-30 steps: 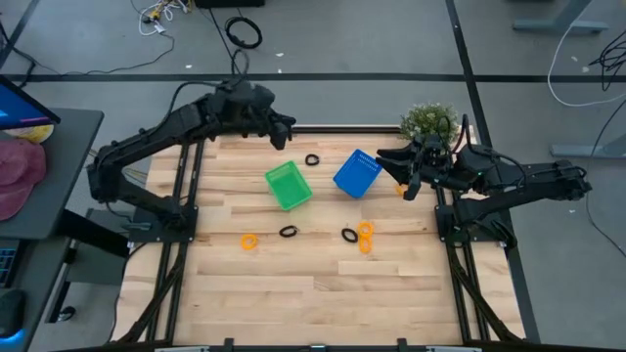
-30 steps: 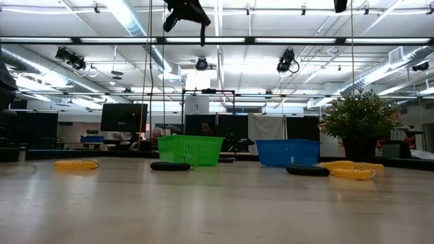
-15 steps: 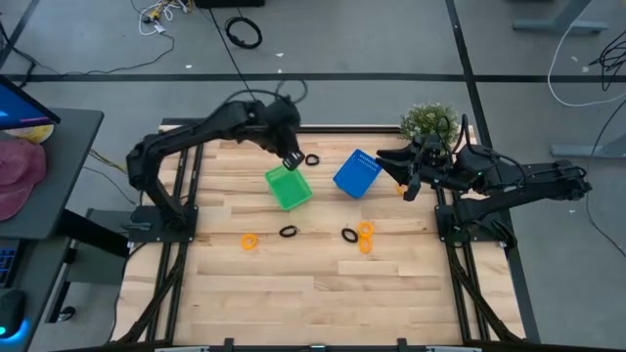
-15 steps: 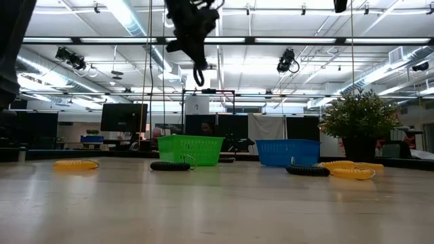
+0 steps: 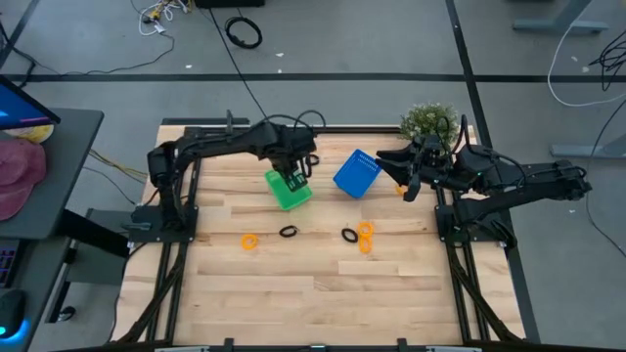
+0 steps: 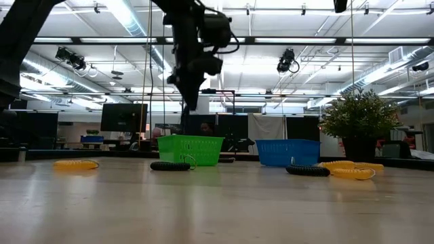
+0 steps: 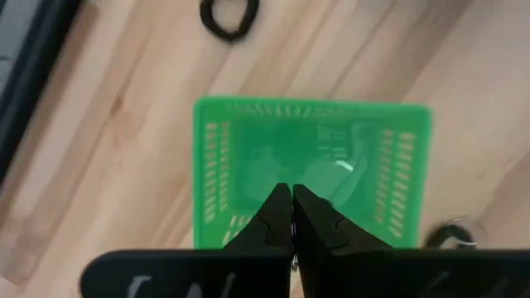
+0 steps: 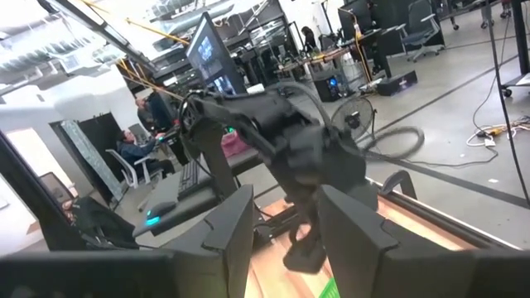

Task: Sort spring keychains
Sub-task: Put the black spring keychain into the green bin

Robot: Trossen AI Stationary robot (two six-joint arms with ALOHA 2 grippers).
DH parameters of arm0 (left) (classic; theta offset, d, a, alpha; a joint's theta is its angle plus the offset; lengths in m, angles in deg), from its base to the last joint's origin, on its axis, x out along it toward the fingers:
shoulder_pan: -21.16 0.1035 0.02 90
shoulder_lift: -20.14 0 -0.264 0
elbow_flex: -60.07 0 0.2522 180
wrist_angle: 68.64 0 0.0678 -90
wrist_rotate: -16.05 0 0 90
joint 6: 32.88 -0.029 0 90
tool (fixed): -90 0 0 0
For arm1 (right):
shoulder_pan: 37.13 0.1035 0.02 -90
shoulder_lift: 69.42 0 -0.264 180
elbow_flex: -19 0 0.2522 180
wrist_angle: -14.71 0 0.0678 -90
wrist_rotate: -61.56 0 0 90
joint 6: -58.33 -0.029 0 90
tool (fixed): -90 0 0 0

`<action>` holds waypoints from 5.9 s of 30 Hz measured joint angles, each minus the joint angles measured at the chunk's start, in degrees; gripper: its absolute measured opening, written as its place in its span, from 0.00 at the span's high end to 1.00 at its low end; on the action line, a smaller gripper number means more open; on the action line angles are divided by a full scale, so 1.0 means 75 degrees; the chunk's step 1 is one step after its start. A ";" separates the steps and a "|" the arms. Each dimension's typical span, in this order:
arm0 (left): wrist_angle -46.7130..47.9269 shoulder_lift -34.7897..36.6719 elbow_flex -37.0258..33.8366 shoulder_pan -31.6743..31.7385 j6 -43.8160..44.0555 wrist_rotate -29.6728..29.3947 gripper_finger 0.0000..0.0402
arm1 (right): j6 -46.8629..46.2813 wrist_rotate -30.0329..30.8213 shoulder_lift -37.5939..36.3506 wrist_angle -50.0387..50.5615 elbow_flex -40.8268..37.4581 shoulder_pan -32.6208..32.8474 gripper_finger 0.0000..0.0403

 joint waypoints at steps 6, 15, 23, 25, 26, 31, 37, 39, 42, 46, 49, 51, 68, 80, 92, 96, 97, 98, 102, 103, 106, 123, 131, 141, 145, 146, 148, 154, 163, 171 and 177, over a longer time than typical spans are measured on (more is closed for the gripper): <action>-0.0964 0.0005 -0.0934 0.0163 0.0456 0.0100 1.00 | 0.0055 0.0000 -0.0001 0.0002 0.0000 0.0000 0.65; -0.1565 0.0005 -0.1863 0.0405 0.0569 0.0374 1.00 | 0.0055 0.0001 0.0001 0.0000 0.0000 -0.0001 0.65; -0.2200 0.0005 -0.2216 0.0469 0.0545 0.0442 1.00 | 0.0055 0.0003 0.0002 -0.0009 0.0000 0.0001 0.65; -0.2257 0.0005 -0.2220 0.0484 0.0545 0.0441 1.00 | 0.0055 0.0003 0.0001 -0.0009 0.0000 0.0001 0.65; -0.2322 -0.0014 -0.2217 0.0486 0.0545 0.0434 1.00 | 0.0054 0.0003 0.0001 -0.0009 0.0000 -0.0001 0.65; -0.2447 -0.0318 -0.2220 0.0513 0.0403 0.0383 1.00 | 0.0055 0.0003 0.0001 -0.0011 0.0000 -0.0001 0.65; -0.2586 -0.0613 -0.2223 0.0513 0.0347 0.0372 1.00 | 0.0055 0.0003 0.0001 -0.0015 0.0000 0.0000 0.65; -0.2781 -0.0610 -0.2221 0.0513 0.0311 0.0320 1.00 | 0.0055 0.0003 0.0001 -0.0015 0.0000 -0.0001 0.65; -0.2896 -0.0610 -0.2220 0.0531 0.0177 0.0295 1.00 | 0.0055 0.0003 -0.0001 -0.0015 0.0000 0.0001 0.65; -0.2898 -0.0610 -0.2220 0.0580 0.0140 0.0249 0.99 | 0.0055 0.0003 -0.0001 -0.0015 0.0000 0.0001 0.65; -0.2911 -0.0610 -0.2220 0.0580 0.0125 0.0053 0.99 | 0.0055 0.0003 0.0001 -0.0015 0.0000 0.0001 0.65; -0.2911 -0.0610 -0.2220 0.0580 0.0014 0.0069 0.99 | 0.0055 0.0003 0.0002 -0.0015 0.0000 0.0001 0.65; -0.3107 -0.0708 -0.2214 0.0662 -0.0259 0.0545 0.98 | 0.0055 0.0003 0.0001 -0.0015 0.0000 -0.0001 0.65; -0.3000 -0.0711 -0.2217 0.0656 -0.0230 0.0496 0.75 | 0.0055 0.0003 0.0001 -0.0012 0.0000 -0.0001 0.65; -0.2514 -0.0242 -0.2199 0.0656 -0.0239 0.0432 0.49 | 0.0058 0.0003 0.0002 -0.0012 0.0000 -0.0001 0.65; -0.2458 0.0245 -0.2167 0.0654 -0.0227 0.0310 0.47 | 0.0070 0.0002 0.0002 -0.0017 0.0000 -0.0002 0.65; -0.2448 0.0405 -0.2167 0.0653 -0.0189 0.0265 0.46 | 0.0085 0.0003 0.0002 -0.0023 0.0000 -0.0002 0.65; -0.2446 0.0573 -0.2167 0.0656 -0.0175 0.0227 0.46 | 0.0085 0.0002 0.0002 -0.0035 0.0000 -0.0002 0.65; -0.2551 0.1354 -0.2164 0.0643 -0.0178 0.0176 0.47 | 0.0090 0.0003 0.0002 -0.0045 0.0000 -0.0002 0.65; -0.2631 0.1580 -0.2164 0.0628 -0.0183 0.0235 0.48 | 0.0090 0.0003 0.0002 -0.0045 0.0000 0.0001 0.65; -0.3188 0.2280 -0.2164 0.0491 -0.0359 0.0340 0.50 | 0.0094 0.0003 0.0002 -0.0047 0.0000 -0.0001 0.65; -1.0357 0.4307 -0.3587 -0.0608 -0.0726 0.0779 0.79 | 0.0259 0.0015 0.0002 -0.0064 0.0000 -0.0002 0.65; -1.0363 0.4228 -0.3758 -0.0640 -0.0397 -0.0754 0.92 | 0.0259 0.0015 0.0001 -0.0070 0.0000 -0.0001 0.65; -0.8883 0.2288 -0.1317 -0.1092 -0.0767 -0.3893 0.93 | 0.0259 0.0015 0.0001 -0.0072 0.0000 -0.0001 0.65; -0.8306 0.1485 -0.0380 -0.1110 -0.0749 -0.4783 0.93 | 0.0259 0.0015 0.0000 -0.0073 0.0000 0.0000 0.65; -0.8280 0.1346 -0.0229 -0.1107 -0.0758 -0.4798 0.93 | 0.0259 0.0015 0.0001 -0.0073 0.0000 0.0001 0.65; -0.8174 0.1174 -0.0099 -0.1107 -0.0766 -0.4803 0.93 | 0.0259 0.0015 -0.0001 -0.0073 0.0000 -0.0001 0.65; -0.7697 0.1118 -0.0026 -0.0568 -0.0221 -0.4084 0.92 | 0.0259 0.0015 0.0002 -0.0077 0.0000 0.0001 0.65; -0.3952 0.0390 0.1724 0.1034 0.1473 -0.1861 0.72 | 0.0259 0.0015 -0.0001 -0.0073 0.0000 0.0001 0.65; -0.1392 -0.0721 0.3123 0.1909 0.1694 -0.0060 0.48 | 0.0259 0.0012 -0.0001 -0.0048 0.0000 0.0001 0.65; -0.0916 -0.1378 0.3229 0.2014 0.2248 0.0445 0.44 | 0.0259 0.0012 -0.0001 -0.0003 0.0000 -0.0002 0.65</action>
